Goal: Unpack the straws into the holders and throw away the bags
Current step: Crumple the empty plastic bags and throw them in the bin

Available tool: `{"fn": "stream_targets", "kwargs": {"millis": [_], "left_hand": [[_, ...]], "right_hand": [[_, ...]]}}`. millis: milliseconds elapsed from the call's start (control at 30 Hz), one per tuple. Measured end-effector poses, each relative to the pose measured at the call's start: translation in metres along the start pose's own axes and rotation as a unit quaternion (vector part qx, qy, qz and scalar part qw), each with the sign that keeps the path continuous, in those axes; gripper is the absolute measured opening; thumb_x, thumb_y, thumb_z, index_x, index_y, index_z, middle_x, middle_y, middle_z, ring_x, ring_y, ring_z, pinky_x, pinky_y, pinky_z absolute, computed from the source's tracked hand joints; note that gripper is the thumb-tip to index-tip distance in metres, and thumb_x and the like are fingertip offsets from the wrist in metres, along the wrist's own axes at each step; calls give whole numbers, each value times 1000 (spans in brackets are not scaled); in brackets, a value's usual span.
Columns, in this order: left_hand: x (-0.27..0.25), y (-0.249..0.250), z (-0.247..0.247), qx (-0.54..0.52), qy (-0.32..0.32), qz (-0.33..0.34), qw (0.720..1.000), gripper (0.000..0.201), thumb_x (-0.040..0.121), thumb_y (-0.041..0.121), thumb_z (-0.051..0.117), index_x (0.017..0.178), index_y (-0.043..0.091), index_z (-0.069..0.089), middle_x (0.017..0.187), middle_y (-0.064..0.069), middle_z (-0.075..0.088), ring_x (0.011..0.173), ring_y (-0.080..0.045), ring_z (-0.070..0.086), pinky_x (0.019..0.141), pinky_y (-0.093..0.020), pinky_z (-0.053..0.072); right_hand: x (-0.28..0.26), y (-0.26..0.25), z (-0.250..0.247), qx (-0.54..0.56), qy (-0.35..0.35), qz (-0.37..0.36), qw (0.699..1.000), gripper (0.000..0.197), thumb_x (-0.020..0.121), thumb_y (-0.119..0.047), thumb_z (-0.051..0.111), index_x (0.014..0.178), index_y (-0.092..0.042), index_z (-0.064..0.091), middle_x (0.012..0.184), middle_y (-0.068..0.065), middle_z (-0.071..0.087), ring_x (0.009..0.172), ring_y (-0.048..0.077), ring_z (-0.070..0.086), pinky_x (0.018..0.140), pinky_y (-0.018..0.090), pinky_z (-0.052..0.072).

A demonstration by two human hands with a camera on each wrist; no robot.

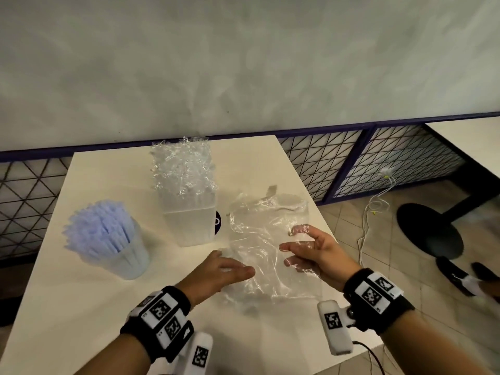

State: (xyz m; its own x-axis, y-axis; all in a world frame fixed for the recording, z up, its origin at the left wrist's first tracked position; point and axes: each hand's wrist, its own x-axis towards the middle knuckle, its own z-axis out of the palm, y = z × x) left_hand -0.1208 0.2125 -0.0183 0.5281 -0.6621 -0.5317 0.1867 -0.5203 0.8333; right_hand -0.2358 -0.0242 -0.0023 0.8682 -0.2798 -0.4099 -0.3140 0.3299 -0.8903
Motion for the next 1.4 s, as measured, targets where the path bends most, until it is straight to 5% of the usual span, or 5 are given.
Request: {"fn": "stream_targets", "kwargs": {"millis": [567,900,1067,1300,1400], "left_hand": [[-26,4,-30,-44,0,139,989,56,59,70,72,99,30,77,134,8,54,141,-10,30,116,-44,31],[-36,41,-54,-52,16,132,990,40,67,54,66,96,30,78,127,16,55,142,-2,20,88,-24,42],[-31,31,-56,-67,71,139,986,47,61,58,65,83,19,80,101,18,66,136,-18,41,108,-45,38],[-43,44,-58,-193,-34,60,979,73,83,72,39,85,11,77,98,-6,73,98,-32,62,82,-41,47],[-41,46,-51,-146,-93,44,984,83,73,83,31,112,20,68,104,-13,71,88,-19,66,67,-30,50]], "right_hand": [[4,-36,30,34,-33,-64,997,31,84,1,64,107,-18,72,92,21,72,72,33,74,59,33,62],[7,-55,39,-8,-92,-62,994,34,91,9,55,104,-16,75,88,20,70,68,32,73,55,29,57],[7,-62,41,15,-111,-83,990,40,89,9,54,110,-16,76,87,19,72,67,30,73,56,27,59],[1,-72,43,-62,-170,-177,967,17,75,-25,80,88,-15,82,86,9,77,61,20,73,57,24,60],[9,-71,45,-134,-199,-211,948,26,91,19,48,107,14,68,98,10,75,72,20,73,62,24,60]]}}
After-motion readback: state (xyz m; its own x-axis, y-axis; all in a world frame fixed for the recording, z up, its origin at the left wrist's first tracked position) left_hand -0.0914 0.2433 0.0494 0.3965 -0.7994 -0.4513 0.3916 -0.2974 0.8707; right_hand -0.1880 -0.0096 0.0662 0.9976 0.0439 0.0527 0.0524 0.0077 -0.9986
